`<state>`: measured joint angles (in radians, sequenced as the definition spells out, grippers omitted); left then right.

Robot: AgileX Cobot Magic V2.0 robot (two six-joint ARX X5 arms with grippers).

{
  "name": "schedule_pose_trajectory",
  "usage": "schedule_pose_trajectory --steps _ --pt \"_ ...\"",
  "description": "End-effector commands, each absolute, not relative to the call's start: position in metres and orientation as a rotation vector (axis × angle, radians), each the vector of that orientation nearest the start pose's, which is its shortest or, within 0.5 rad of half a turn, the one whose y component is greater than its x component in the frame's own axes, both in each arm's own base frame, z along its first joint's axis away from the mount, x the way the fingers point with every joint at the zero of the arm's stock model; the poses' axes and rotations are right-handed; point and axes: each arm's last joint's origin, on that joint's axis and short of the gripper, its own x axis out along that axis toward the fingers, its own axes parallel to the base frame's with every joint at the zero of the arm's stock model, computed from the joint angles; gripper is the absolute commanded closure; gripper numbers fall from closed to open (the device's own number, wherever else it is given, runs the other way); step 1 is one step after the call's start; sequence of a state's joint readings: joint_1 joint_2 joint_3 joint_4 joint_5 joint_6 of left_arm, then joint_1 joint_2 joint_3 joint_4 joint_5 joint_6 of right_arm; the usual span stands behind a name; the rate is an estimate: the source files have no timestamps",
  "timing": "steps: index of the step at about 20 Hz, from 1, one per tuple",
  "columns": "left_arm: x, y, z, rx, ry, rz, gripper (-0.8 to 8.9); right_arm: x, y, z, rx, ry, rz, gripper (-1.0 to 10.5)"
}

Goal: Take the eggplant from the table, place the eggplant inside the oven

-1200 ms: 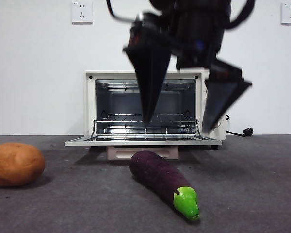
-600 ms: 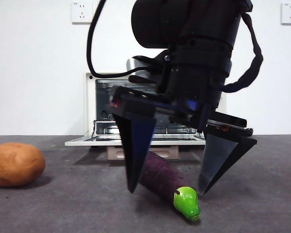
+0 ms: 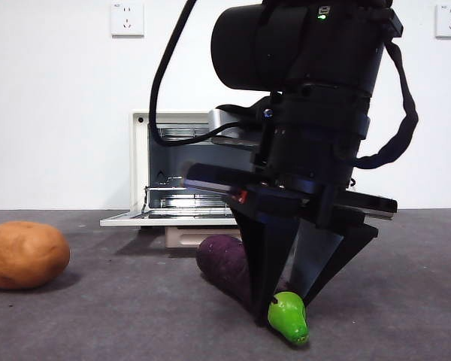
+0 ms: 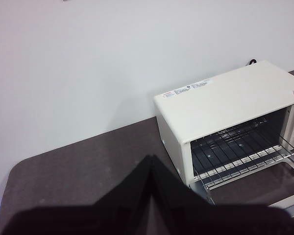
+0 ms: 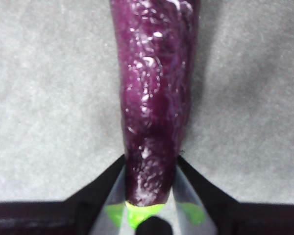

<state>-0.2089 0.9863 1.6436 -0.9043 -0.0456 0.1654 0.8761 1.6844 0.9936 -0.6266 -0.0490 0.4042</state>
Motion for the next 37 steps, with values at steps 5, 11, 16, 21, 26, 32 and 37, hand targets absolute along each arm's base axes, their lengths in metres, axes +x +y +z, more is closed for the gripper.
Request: schedule_pose_trajectory --steps 5,11,16,21,26,32,37 --pt "0.123 -0.025 0.497 0.209 0.224 -0.187 8.19 0.181 0.239 0.172 -0.24 1.348 0.578 9.6" --pt "0.124 -0.025 0.497 0.21 0.228 -0.188 8.19 0.163 0.241 0.241 -0.194 1.169 0.722 9.6" --pt "0.124 -0.025 0.497 0.209 0.228 -0.191 8.19 0.172 0.232 0.272 -0.179 1.095 0.736 9.6" --pt "0.124 -0.026 0.497 0.205 0.227 -0.217 8.19 0.197 0.218 0.276 -0.129 1.051 0.681 9.6" --pt "0.124 -0.027 0.497 0.202 0.226 -0.239 8.19 0.252 0.195 0.256 0.028 1.117 0.643 9.6" --pt "0.123 -0.027 0.495 0.204 0.24 -0.24 8.19 0.32 0.197 0.258 0.122 1.113 0.633 9.6" --pt "0.123 -0.027 0.494 0.204 0.249 -0.241 8.19 0.367 0.212 0.258 0.185 1.129 0.638 9.6"
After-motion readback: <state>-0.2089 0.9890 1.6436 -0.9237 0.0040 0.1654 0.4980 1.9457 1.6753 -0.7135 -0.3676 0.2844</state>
